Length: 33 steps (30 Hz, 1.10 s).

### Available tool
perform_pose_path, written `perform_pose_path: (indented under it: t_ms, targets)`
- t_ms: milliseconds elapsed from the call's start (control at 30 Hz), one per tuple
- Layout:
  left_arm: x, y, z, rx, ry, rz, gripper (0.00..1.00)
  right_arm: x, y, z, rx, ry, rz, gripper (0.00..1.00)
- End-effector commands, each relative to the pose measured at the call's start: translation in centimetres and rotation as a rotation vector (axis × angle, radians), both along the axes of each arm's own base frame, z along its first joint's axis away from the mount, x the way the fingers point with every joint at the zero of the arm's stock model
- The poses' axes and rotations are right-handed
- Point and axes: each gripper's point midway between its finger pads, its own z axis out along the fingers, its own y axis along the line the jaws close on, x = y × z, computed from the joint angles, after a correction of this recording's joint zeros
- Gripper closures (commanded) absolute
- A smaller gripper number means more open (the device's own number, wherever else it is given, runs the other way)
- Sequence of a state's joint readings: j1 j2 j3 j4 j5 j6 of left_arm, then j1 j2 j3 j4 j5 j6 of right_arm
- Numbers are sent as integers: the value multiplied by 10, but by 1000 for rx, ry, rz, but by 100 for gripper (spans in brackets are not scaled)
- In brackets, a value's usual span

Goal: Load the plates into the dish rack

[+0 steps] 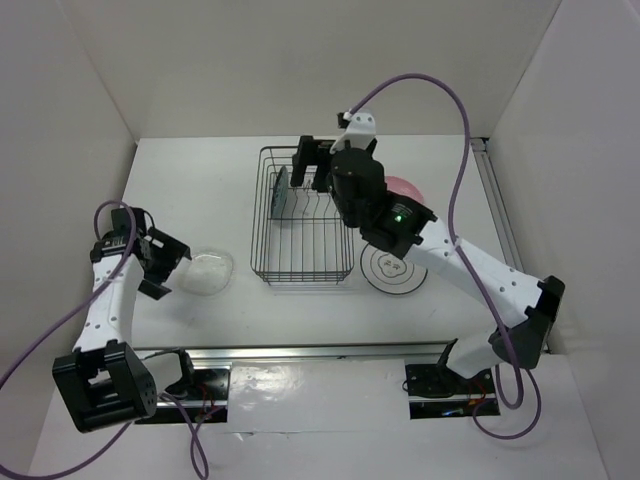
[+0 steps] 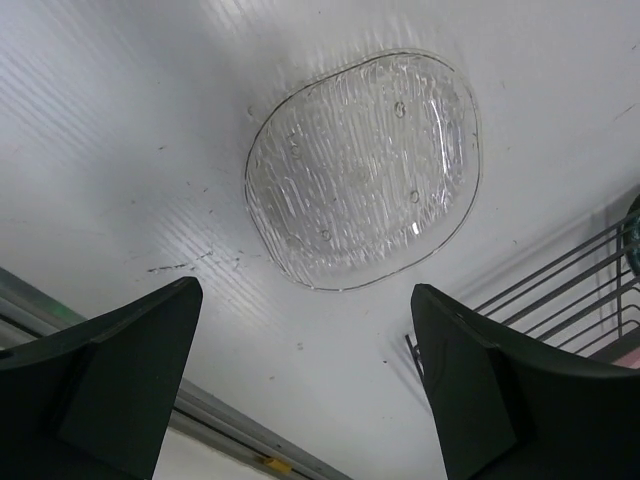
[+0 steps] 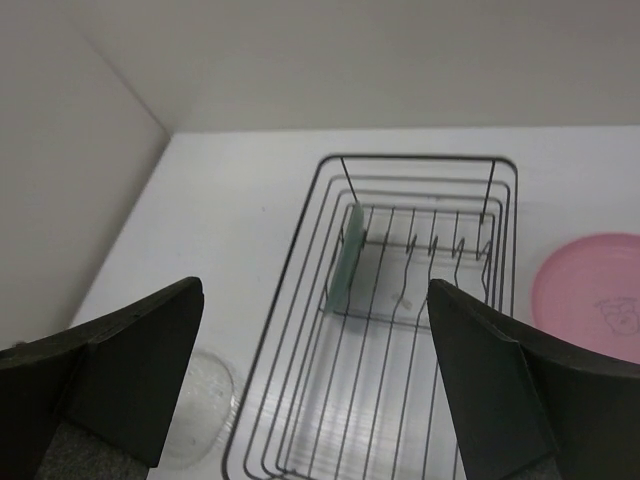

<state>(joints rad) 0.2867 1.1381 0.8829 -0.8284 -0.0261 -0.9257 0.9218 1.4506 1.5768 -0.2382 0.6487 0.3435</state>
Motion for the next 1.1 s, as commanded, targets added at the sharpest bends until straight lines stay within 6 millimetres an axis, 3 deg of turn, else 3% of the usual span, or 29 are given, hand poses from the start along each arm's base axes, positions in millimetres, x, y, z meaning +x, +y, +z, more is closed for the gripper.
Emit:
perform_pose_path:
  t_ms: [0, 133, 300, 333, 600, 767, 900, 933, 1000, 1033, 1067]
  targets:
    - [-9, 8, -1, 16, 32, 70, 0, -1, 13, -44, -66, 73, 53, 0]
    - [-24, -7, -29, -49, 70, 69, 1, -8, 9, -44, -33, 55, 88, 0]
    - [-16, -11, -46, -85, 40, 76, 11, -7, 11, -50, -47, 64, 118, 0]
    - [-13, -12, -47, -94, 36, 72, 11, -8, 9, -44, -34, 51, 118, 0]
    - [-13, -5, -83, -89, 146, 109, 11, -15, 1, -52, -11, 45, 129, 0]
    - [-10, -4, -97, -97, 178, 110, 20, -15, -8, -49, 18, 29, 111, 0]
    - [-9, -4, -99, -97, 179, 110, 21, -21, -18, -46, 46, 17, 96, 0]
    - [-12, -3, -101, -90, 190, 113, 28, -21, -17, -50, 49, 27, 95, 0]
    - [-15, -3, -106, -90, 203, 105, 28, -25, -20, -44, 68, 11, 106, 0]
    - [-15, -3, -106, -90, 203, 105, 35, -25, -19, -42, 83, 8, 105, 0]
    - [-17, -4, -111, -95, 225, 105, 58, -27, -21, -38, 90, 2, 106, 0]
